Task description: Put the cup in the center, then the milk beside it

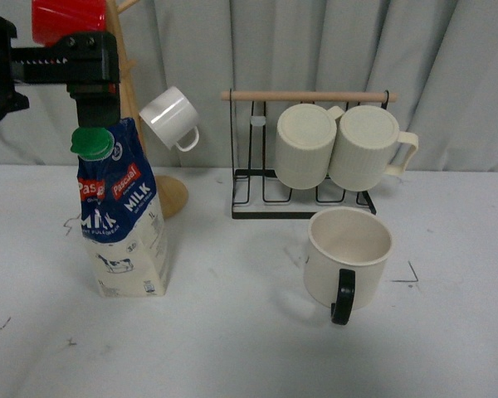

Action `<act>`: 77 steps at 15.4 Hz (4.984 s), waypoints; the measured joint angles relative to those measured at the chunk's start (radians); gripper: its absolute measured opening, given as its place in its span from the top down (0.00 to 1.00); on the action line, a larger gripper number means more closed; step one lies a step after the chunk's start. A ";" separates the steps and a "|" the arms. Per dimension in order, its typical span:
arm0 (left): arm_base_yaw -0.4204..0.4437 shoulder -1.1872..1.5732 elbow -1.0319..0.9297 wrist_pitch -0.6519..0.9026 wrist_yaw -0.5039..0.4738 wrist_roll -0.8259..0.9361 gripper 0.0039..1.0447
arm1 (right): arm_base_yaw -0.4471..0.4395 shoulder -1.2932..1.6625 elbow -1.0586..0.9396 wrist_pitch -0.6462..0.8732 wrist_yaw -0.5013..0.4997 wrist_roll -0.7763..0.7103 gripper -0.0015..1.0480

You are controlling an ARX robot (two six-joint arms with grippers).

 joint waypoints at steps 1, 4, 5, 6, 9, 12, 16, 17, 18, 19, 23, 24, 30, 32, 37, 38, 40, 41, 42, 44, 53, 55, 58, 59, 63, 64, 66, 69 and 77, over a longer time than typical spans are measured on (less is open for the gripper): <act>0.008 0.023 0.006 0.000 0.000 0.000 0.06 | 0.000 0.000 0.000 0.000 0.000 0.000 0.06; 0.011 0.035 0.005 0.000 -0.002 -0.004 0.06 | 0.000 0.000 0.000 0.000 0.000 0.000 0.06; 0.002 0.037 0.000 0.000 0.001 -0.005 0.06 | 0.000 0.000 0.000 0.000 0.000 0.000 0.06; -0.004 0.048 -0.005 0.002 0.001 -0.011 0.06 | 0.000 0.000 0.000 0.000 0.000 0.000 0.06; -0.020 0.086 -0.025 0.012 0.002 -0.031 0.06 | 0.000 0.000 0.000 0.000 0.000 0.000 0.06; -0.031 0.126 -0.036 0.048 -0.023 -0.030 0.06 | 0.000 0.000 0.000 0.000 0.000 0.000 0.06; -0.041 0.196 -0.062 0.082 -0.050 -0.031 0.06 | 0.000 0.000 0.000 0.000 0.000 0.000 0.06; -0.041 0.198 -0.063 0.098 -0.056 -0.032 0.06 | 0.000 0.000 0.000 0.000 0.000 0.000 0.06; -0.041 0.198 -0.063 0.107 -0.063 -0.035 0.07 | 0.000 0.000 0.000 0.000 0.000 0.000 0.06; -0.044 0.198 -0.063 0.109 -0.068 -0.047 0.17 | 0.000 0.000 0.000 0.000 0.000 0.000 0.06; -0.064 0.198 -0.064 0.116 -0.079 -0.053 0.59 | 0.000 0.000 0.000 0.000 0.000 0.000 0.06; -0.068 0.198 -0.064 0.114 -0.079 -0.053 0.70 | 0.000 0.000 0.000 0.000 0.000 0.000 0.06; -0.157 0.133 -0.059 0.057 -0.109 -0.045 0.98 | 0.000 0.000 0.000 0.000 0.000 0.000 0.06; -0.211 0.121 -0.032 0.049 -0.117 -0.031 0.98 | 0.000 0.000 0.000 0.000 0.000 0.000 0.06; -0.335 0.159 0.038 0.062 -0.176 -0.029 0.98 | 0.000 0.000 0.000 0.000 0.000 0.000 0.06; -0.351 0.181 0.048 0.061 -0.180 -0.029 0.98 | 0.000 0.000 0.000 0.000 0.000 0.000 0.06; -0.379 0.227 0.061 0.063 -0.194 -0.030 0.98 | 0.000 0.000 0.000 0.000 0.000 0.000 0.06; -0.390 0.243 0.068 0.063 -0.201 -0.030 0.98 | 0.000 0.000 0.000 0.000 0.000 0.000 0.06; -0.395 0.255 0.076 0.064 -0.203 -0.031 0.98 | 0.000 0.000 0.000 0.000 0.000 0.000 0.06; -0.397 0.277 0.095 0.074 -0.213 -0.048 0.98 | 0.000 0.000 0.000 0.000 0.000 0.000 0.06; -0.423 0.338 0.134 0.072 -0.249 -0.087 0.98 | 0.000 0.000 0.000 0.000 0.000 0.000 0.06; -0.430 0.344 0.140 0.064 -0.250 -0.113 0.98 | 0.000 0.000 0.000 0.000 0.000 0.000 0.06; -0.435 0.349 0.142 0.059 -0.253 -0.137 0.97 | 0.000 0.000 0.000 0.000 0.000 0.000 0.06; -0.435 0.349 0.146 0.051 -0.251 -0.145 0.88 | 0.000 0.000 0.000 0.000 0.000 0.000 0.06; -0.420 0.338 0.156 0.023 -0.209 -0.203 0.48 | 0.000 0.000 0.000 0.000 0.000 0.000 0.06; -0.410 0.315 0.143 0.014 -0.189 -0.216 0.39 | 0.000 0.000 0.000 0.000 0.000 0.000 0.06; -0.365 0.229 0.116 0.006 -0.135 -0.253 0.18 | 0.000 0.000 0.000 0.000 0.000 0.000 0.06; -0.278 0.086 0.037 0.004 -0.025 -0.322 0.07 | 0.000 0.000 0.000 0.000 0.000 0.000 0.06; 0.021 -0.386 -0.466 0.493 -0.039 -0.016 0.38 | 0.000 0.000 0.000 0.000 0.000 0.000 0.06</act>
